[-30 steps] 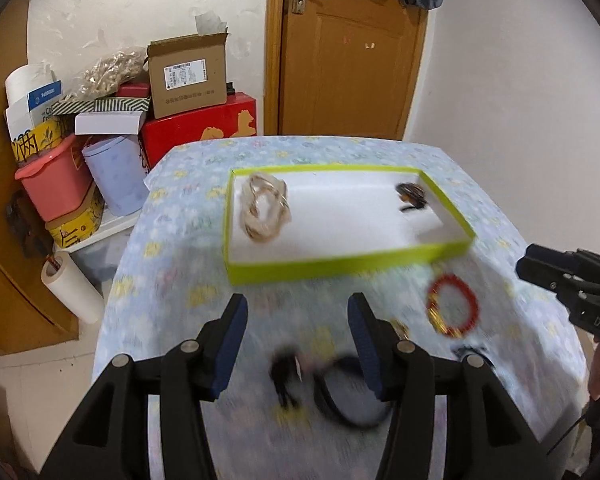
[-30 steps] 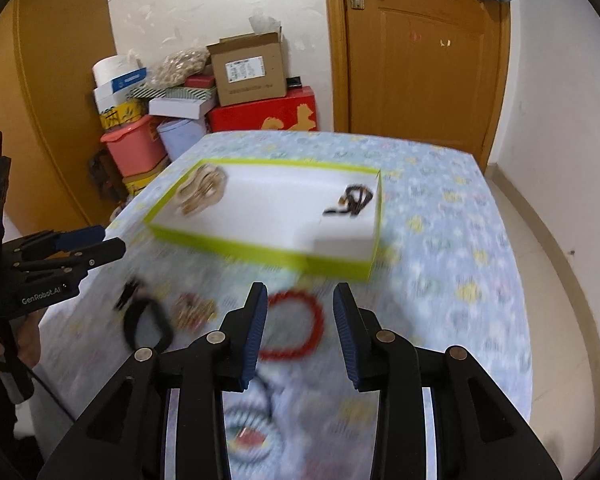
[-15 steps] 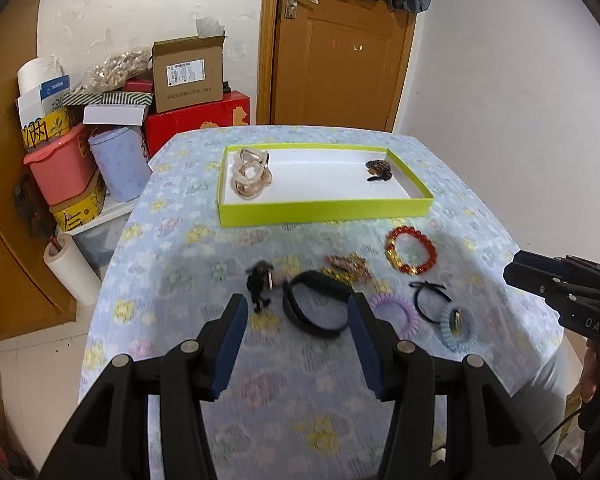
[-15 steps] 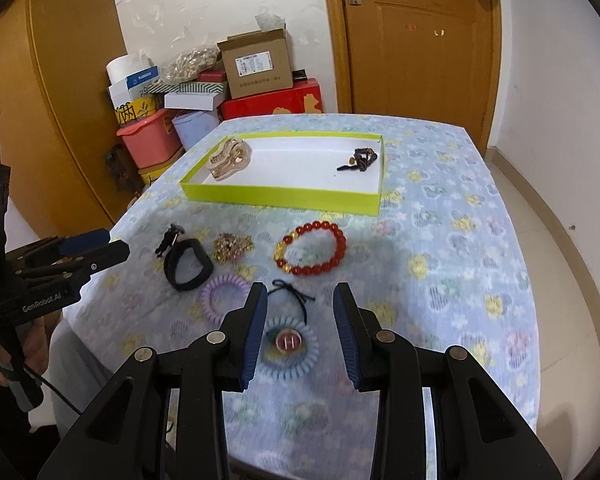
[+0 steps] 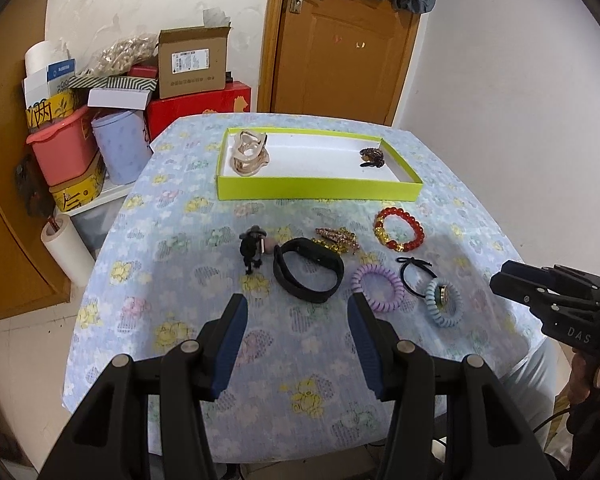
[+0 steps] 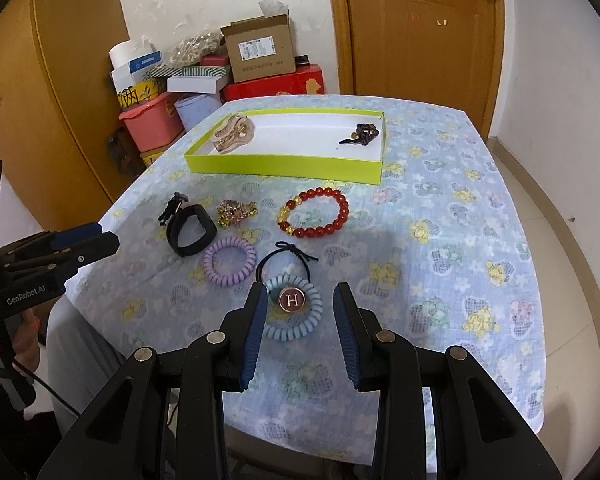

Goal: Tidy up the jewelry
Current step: 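Withdraw both tools from the tray back over the remaining jewelry, then grasp the black wristband with the left tool while the right tool grasps the light blue coil hair tie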

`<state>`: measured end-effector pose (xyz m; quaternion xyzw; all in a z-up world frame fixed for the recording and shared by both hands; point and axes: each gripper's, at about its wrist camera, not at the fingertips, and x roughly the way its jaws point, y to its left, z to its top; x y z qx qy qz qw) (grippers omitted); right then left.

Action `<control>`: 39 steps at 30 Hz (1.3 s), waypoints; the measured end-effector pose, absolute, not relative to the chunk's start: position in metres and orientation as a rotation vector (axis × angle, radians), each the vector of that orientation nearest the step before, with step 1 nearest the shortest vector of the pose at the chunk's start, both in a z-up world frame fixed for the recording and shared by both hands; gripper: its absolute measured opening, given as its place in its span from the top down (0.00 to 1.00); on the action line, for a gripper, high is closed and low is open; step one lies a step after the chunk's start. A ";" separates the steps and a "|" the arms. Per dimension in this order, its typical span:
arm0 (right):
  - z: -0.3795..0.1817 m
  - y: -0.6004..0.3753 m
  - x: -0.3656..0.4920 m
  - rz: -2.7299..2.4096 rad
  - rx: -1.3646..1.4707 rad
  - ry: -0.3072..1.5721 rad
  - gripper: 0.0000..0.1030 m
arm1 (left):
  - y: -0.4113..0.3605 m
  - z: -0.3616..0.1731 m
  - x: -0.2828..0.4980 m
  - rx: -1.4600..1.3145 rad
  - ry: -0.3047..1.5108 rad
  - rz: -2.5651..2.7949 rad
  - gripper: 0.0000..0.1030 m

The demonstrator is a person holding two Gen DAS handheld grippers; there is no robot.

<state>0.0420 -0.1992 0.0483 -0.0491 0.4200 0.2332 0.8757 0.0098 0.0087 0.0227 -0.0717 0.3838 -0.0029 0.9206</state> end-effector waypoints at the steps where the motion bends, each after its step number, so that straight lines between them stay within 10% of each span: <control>1: 0.048 -0.199 0.042 0.489 -0.103 0.877 0.66 | 0.009 0.022 0.010 -0.147 0.791 -0.003 0.48; 21: 0.029 -0.192 0.056 0.516 -0.096 0.921 0.66 | 0.024 -0.003 0.046 -0.203 0.850 0.025 0.49; 39: 0.002 -0.194 0.078 0.512 -0.101 0.979 0.66 | 0.007 -0.030 0.091 -0.177 0.924 0.049 0.76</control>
